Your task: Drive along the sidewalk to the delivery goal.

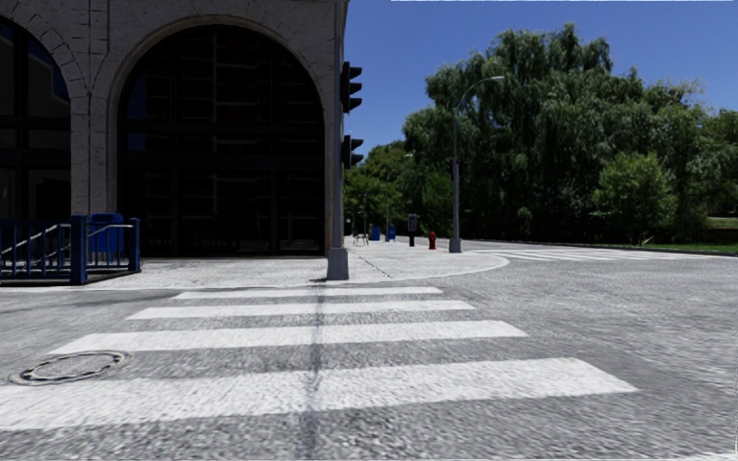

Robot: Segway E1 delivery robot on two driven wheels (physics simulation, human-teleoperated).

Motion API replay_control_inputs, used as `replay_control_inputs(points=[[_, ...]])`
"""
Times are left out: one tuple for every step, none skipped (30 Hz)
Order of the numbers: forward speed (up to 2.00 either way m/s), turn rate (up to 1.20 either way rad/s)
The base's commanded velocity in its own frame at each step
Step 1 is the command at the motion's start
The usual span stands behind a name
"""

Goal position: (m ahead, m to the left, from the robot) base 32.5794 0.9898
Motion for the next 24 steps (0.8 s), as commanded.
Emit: replay_control_inputs(points=[[2.00, -0.33], [2.00, -0.33], [2.00, -0.33], [2.00, -0.33], [2.00, -0.33], [2.00, -0.33], [2.00, -0.33], [2.00, -0.33], [2.00, -0.33], [2.00, -0.33], [2.00, -0.33], [2.00, -0.33], [2.00, -0.33], [2.00, -0.33], [2.00, -0.33], [2.00, -0.33], [2.00, -0.33], [2.00, -0.33], [2.00, -0.33], [2.00, -0.33], [2.00, -0.33], [2.00, -0.33], [2.00, -0.33], [2.00, -0.30]])
